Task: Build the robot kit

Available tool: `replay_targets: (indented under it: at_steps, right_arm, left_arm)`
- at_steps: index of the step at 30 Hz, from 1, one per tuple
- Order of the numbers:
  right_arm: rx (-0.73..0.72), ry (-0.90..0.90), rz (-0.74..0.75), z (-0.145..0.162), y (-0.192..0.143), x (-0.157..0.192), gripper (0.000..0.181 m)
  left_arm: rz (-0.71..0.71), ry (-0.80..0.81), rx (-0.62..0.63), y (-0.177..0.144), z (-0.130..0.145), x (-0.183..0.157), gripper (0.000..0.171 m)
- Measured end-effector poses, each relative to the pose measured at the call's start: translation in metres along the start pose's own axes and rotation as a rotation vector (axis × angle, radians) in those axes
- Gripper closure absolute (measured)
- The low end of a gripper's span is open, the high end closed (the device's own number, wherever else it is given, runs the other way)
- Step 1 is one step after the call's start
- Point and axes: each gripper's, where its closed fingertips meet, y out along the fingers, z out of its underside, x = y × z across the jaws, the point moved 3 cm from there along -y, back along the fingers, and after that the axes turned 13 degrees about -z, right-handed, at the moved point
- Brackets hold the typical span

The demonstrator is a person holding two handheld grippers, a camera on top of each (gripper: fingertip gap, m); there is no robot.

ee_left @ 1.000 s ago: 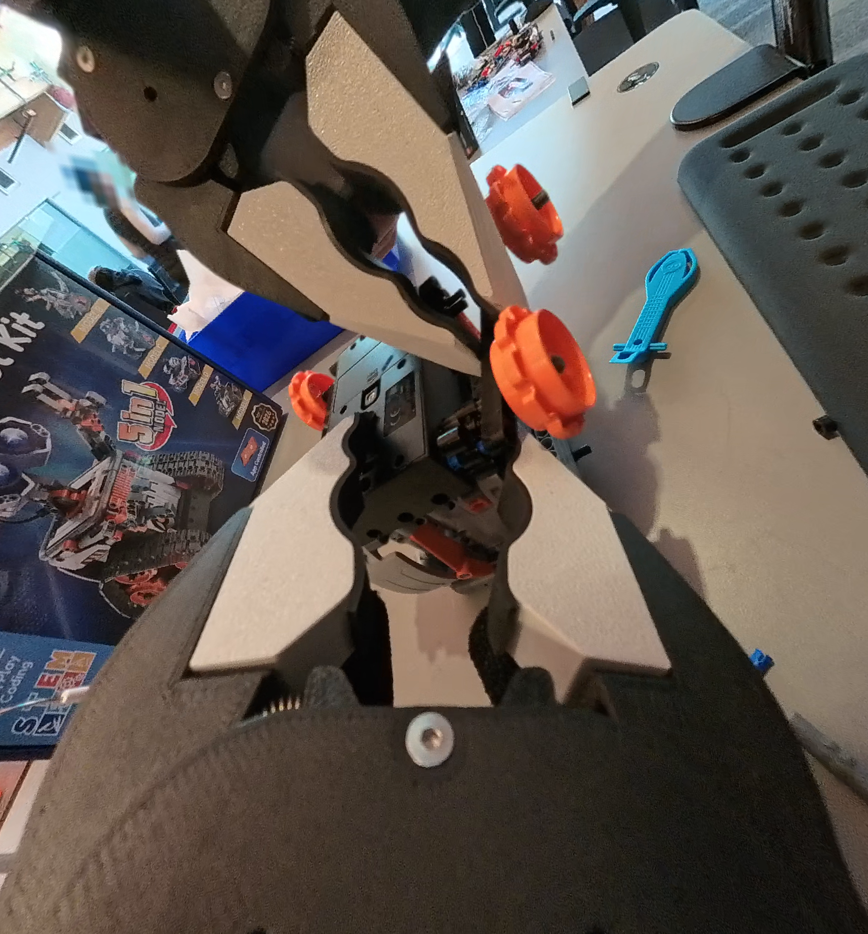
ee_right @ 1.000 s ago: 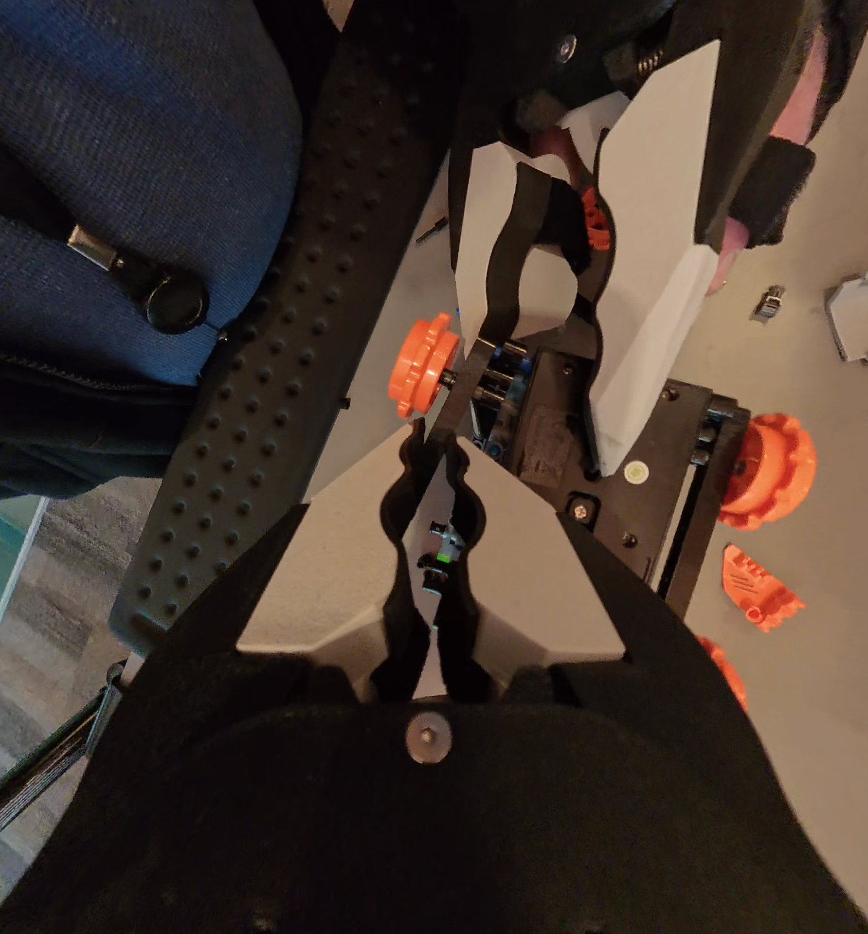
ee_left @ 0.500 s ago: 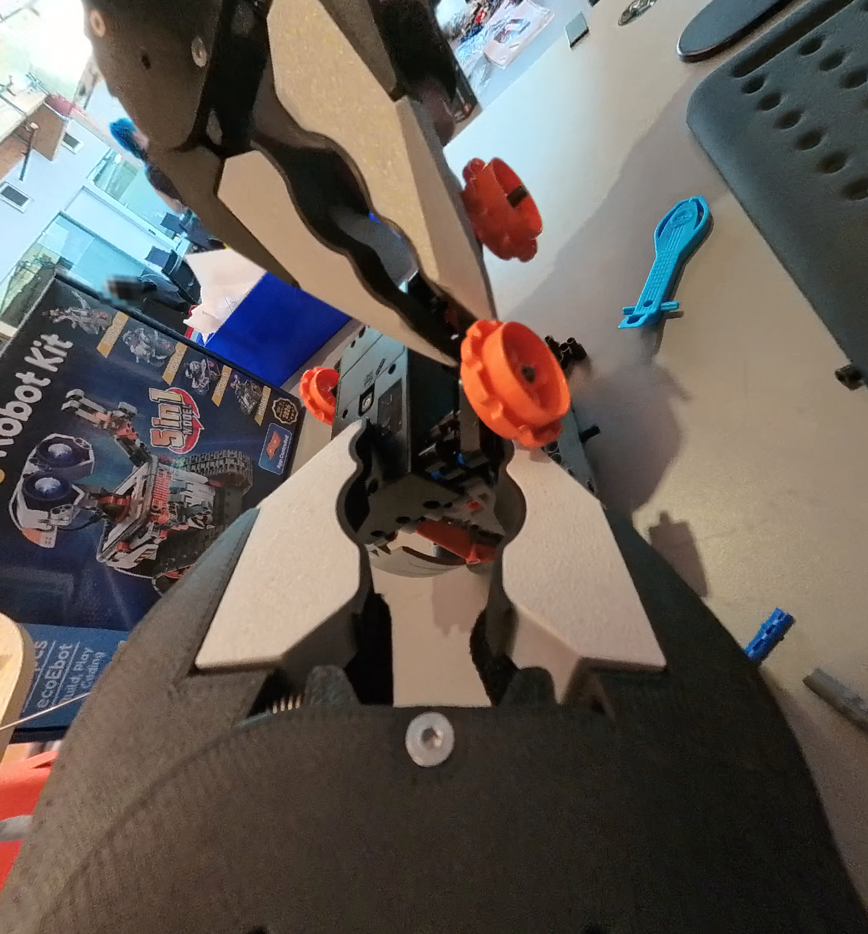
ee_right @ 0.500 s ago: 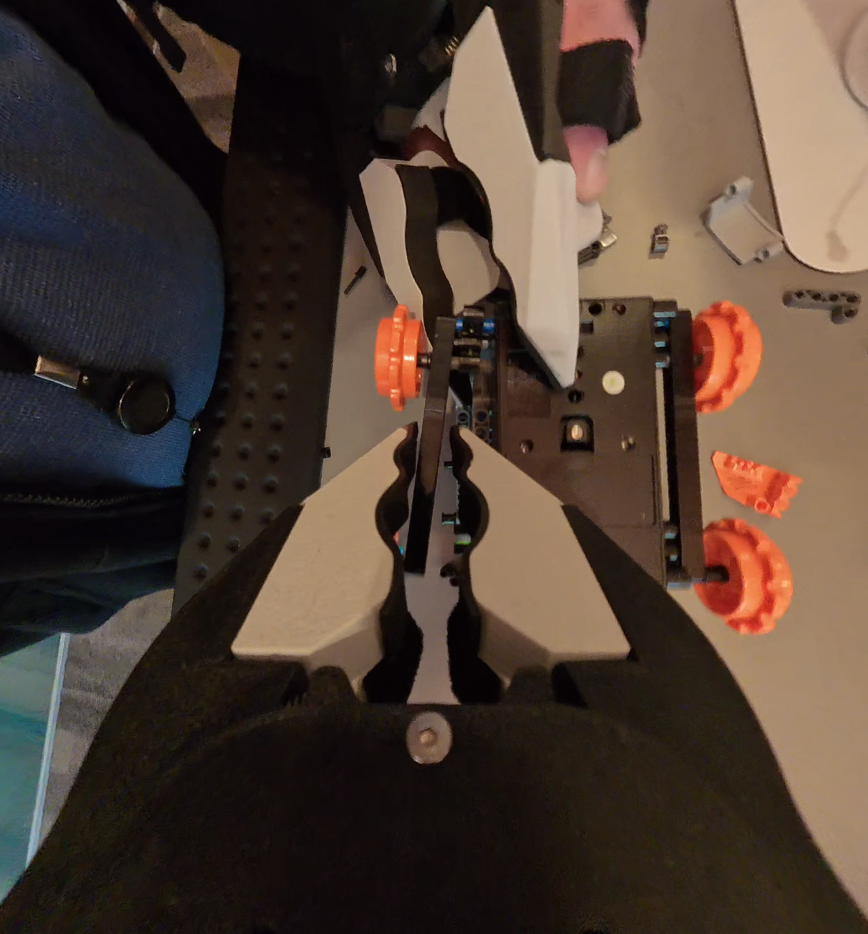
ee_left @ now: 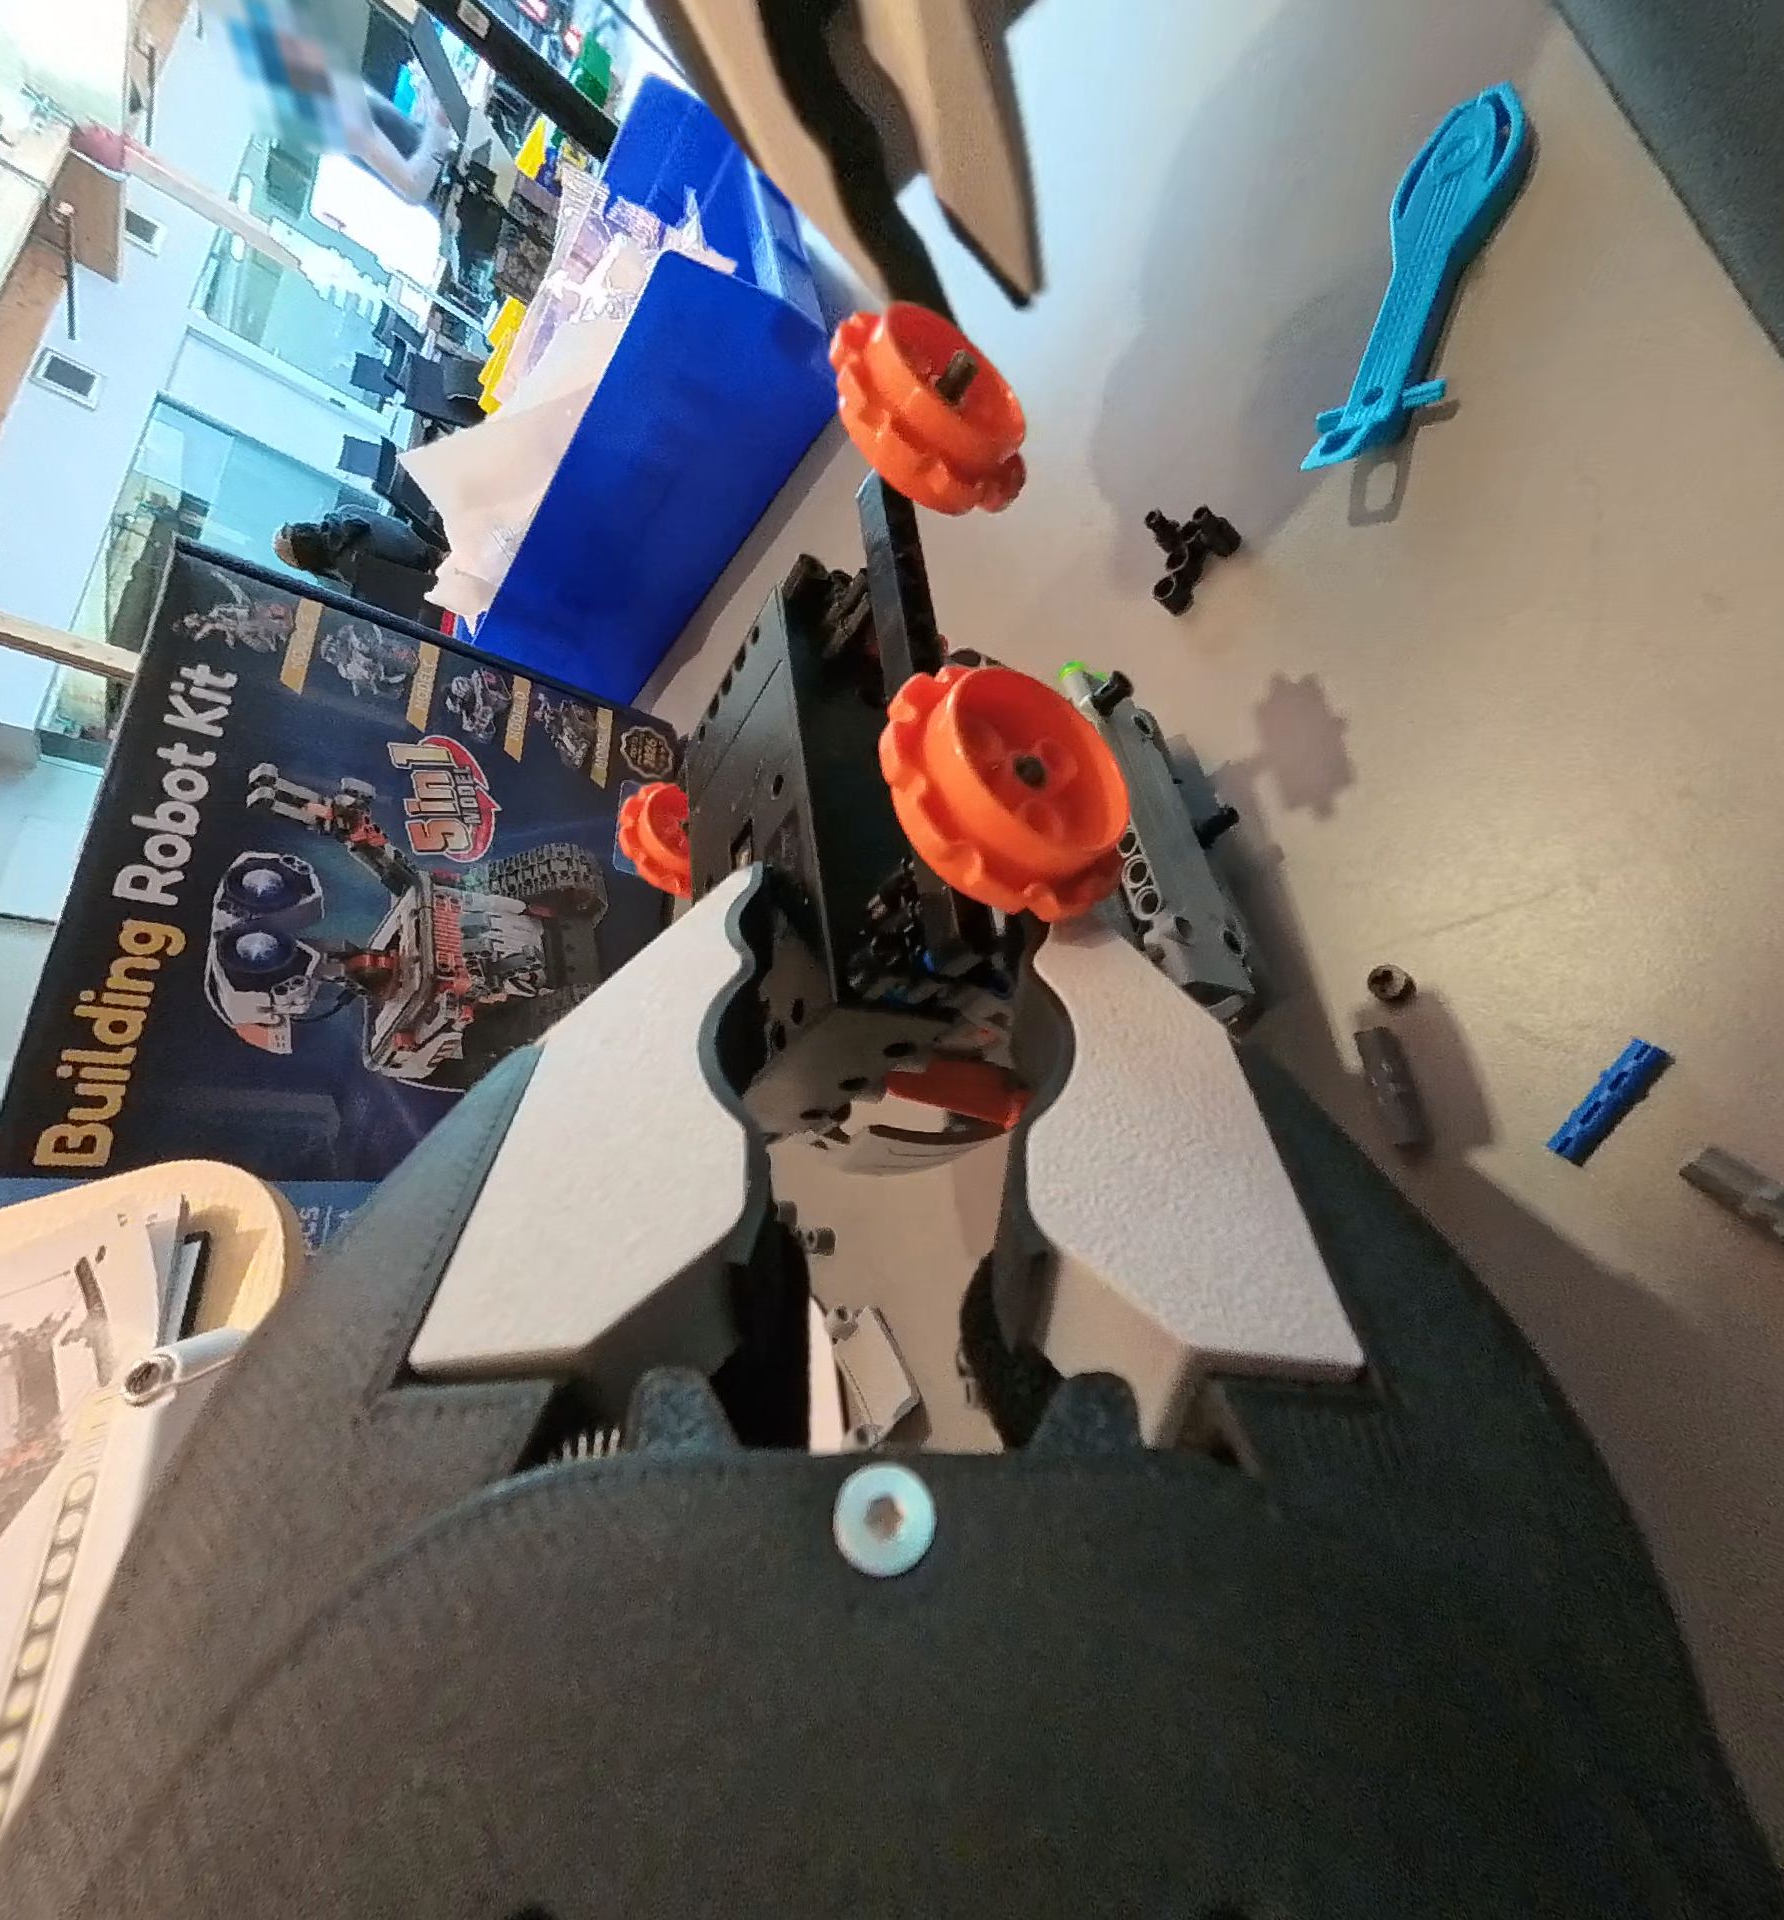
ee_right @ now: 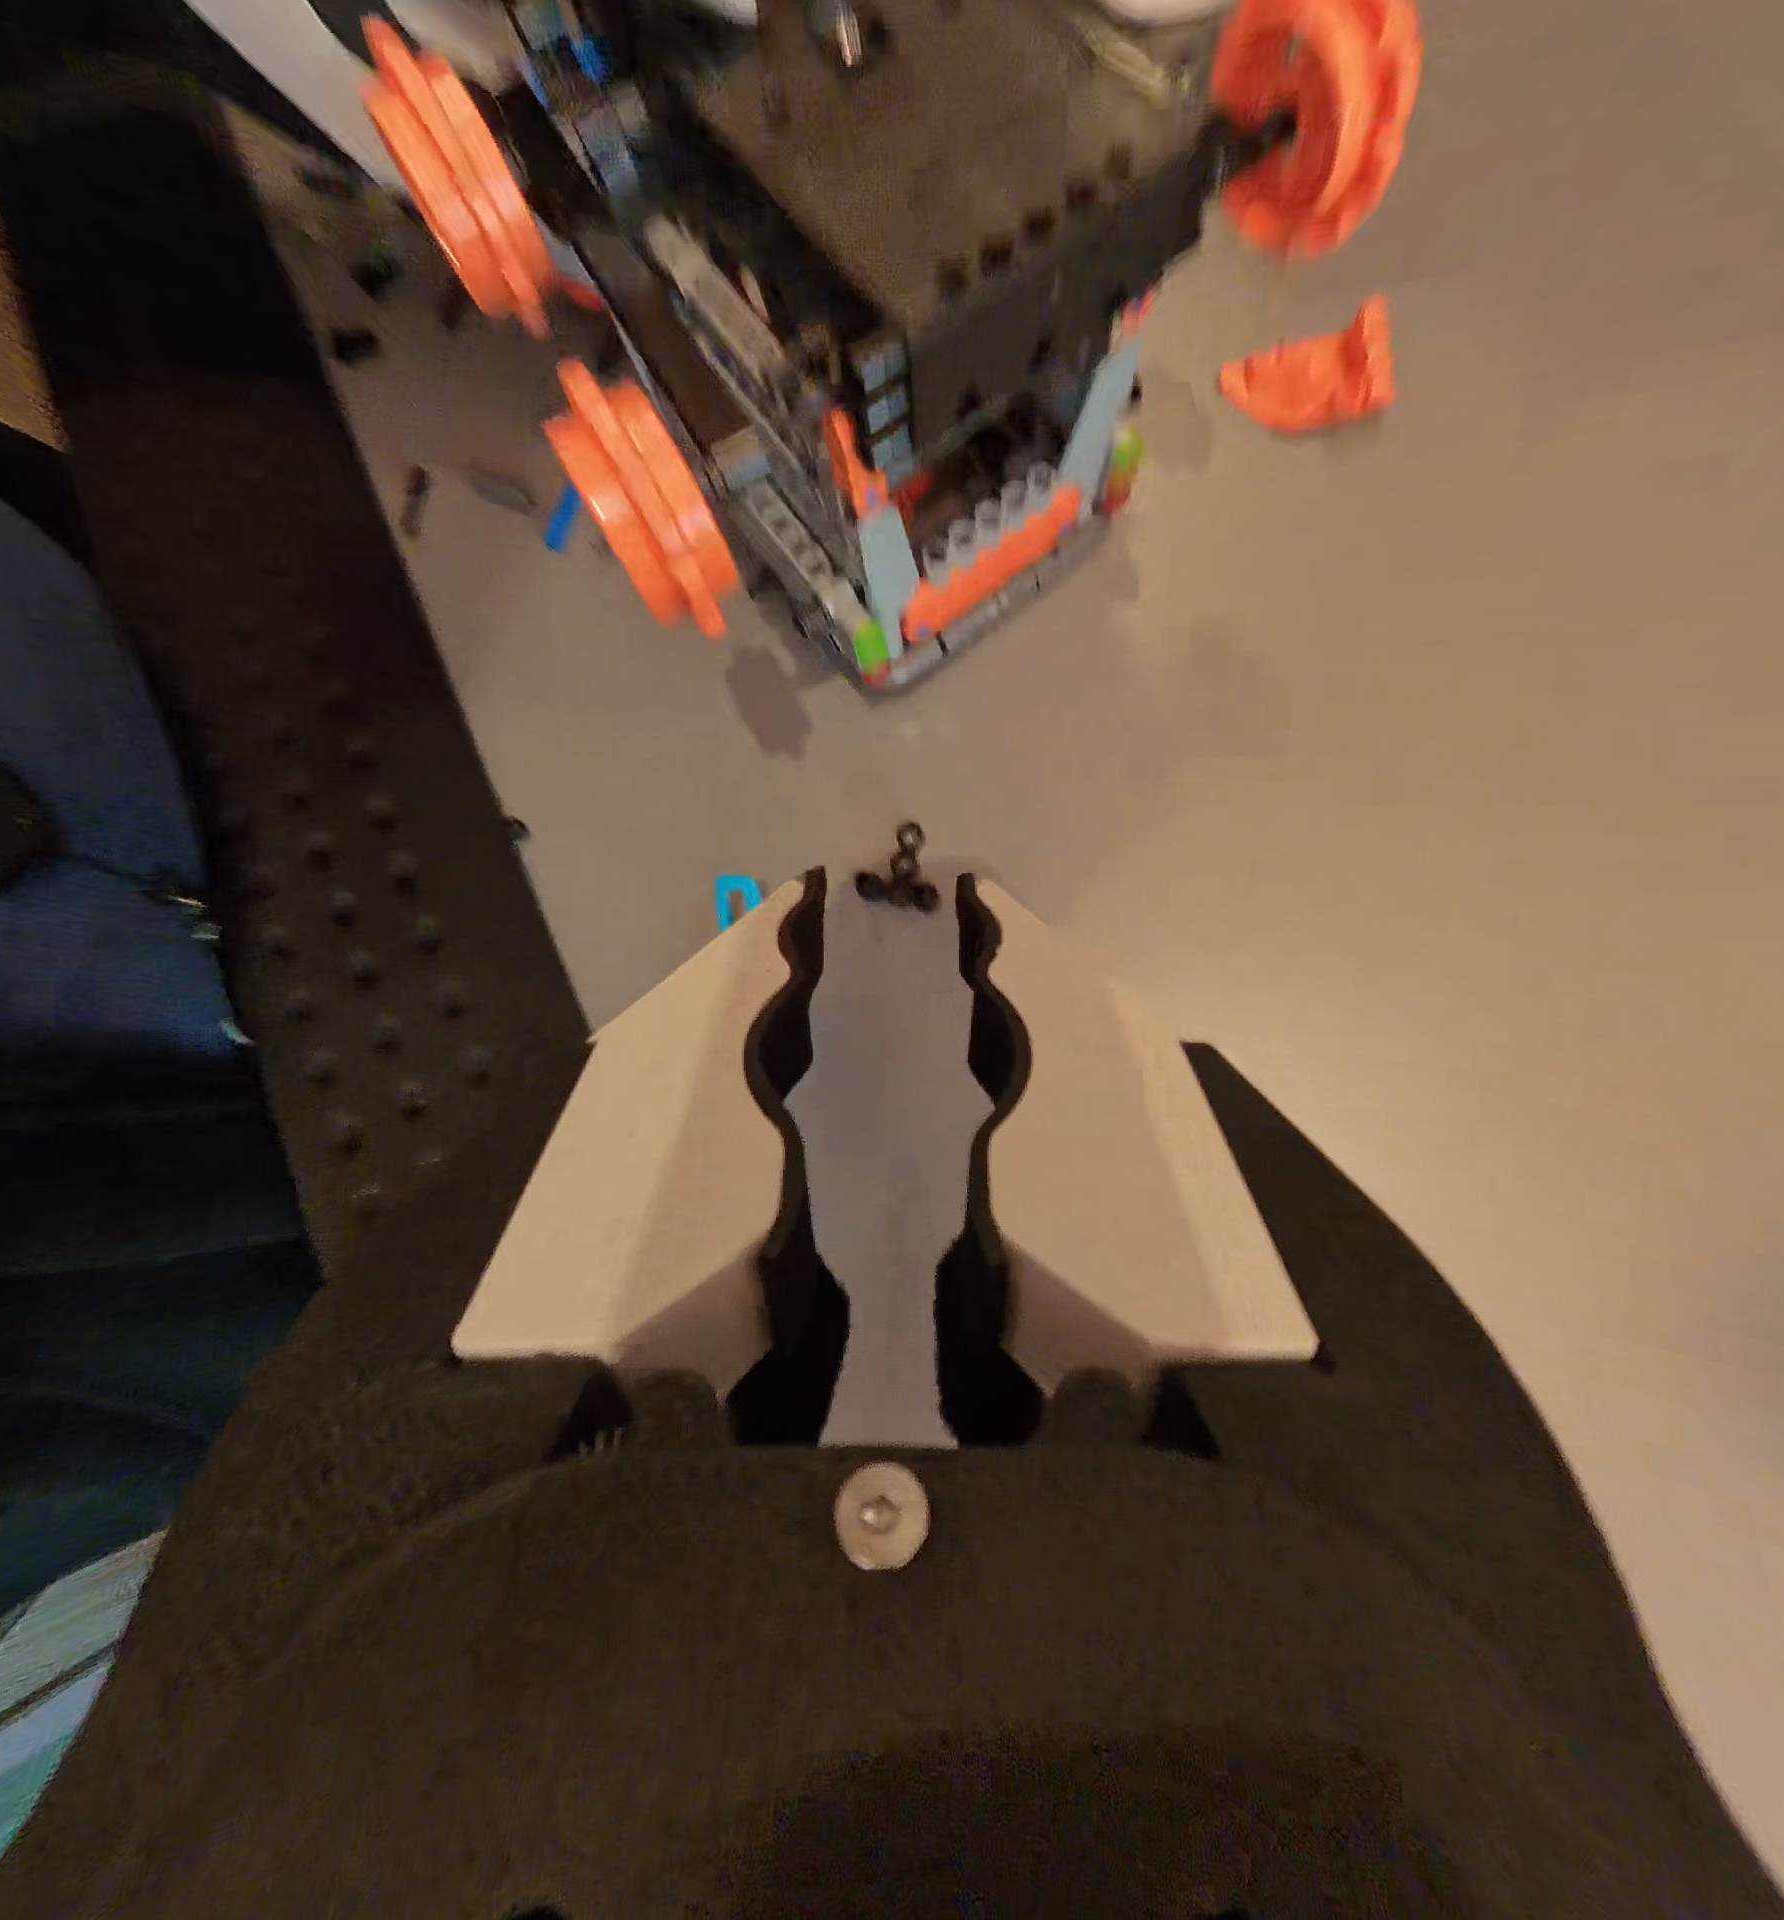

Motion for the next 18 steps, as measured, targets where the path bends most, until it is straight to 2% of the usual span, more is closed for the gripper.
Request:
replay_targets:
  at_steps: [3,8,18]
  right_arm:
    - [0.060,0.027,0.062,0.026,0.028,-0.010,0.156]
    - [0.061,0.026,0.092,0.037,0.056,-0.020,0.169]
    - [-0.008,0.026,0.013,0.031,0.060,-0.011,0.176]
  left_arm:
    - [0.015,0.010,0.019,0.000,0.000,0.001,0.127]
    - [0.009,-0.010,0.066,-0.005,0.002,0.001,0.126]
    - [0.022,-0.087,0.146,-0.028,0.009,0.003,0.123]
